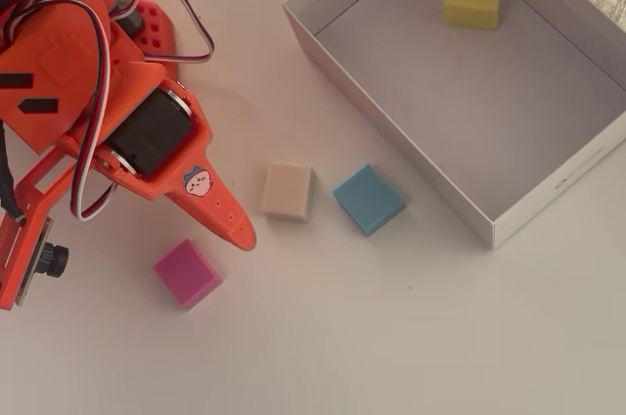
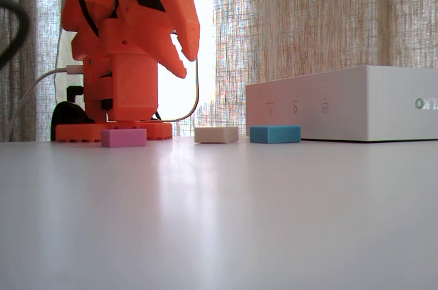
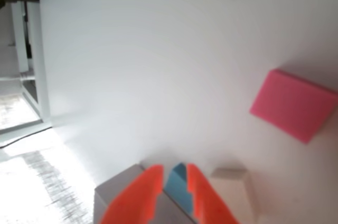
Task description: Grasp the yellow cuboid and put it in the bin.
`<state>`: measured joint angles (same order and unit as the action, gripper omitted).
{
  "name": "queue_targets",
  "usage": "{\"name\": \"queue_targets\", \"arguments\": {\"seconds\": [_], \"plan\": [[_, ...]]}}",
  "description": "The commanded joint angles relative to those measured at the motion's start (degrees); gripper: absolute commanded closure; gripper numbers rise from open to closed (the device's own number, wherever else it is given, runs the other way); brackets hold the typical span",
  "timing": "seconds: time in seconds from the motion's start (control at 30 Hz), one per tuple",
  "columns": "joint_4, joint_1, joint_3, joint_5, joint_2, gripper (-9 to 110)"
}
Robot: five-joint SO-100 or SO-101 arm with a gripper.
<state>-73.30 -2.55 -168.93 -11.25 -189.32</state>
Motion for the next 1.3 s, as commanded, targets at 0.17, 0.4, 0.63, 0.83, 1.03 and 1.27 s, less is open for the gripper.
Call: {"name": "queue_targets", "arguments": {"seconds": [0.17,0.4,0.63,0.83,1.03,1.27], "plan": [[-0.26,-1.32,-0.44,-2.02,-0.26,110],[-0.26,-1.32,-0.44,-2.11,-0.26,110],[-0.26,-0.97,-0.44,-2.02,-0.26,110],[-0.26,-0.97,-0.44,-2.02,-0.26,110],[-0.26,-0.97,-0.44,-2.02,-0.26,110],[-0.26,-0.97,-0.44,-2.02,-0.26,110]]}}
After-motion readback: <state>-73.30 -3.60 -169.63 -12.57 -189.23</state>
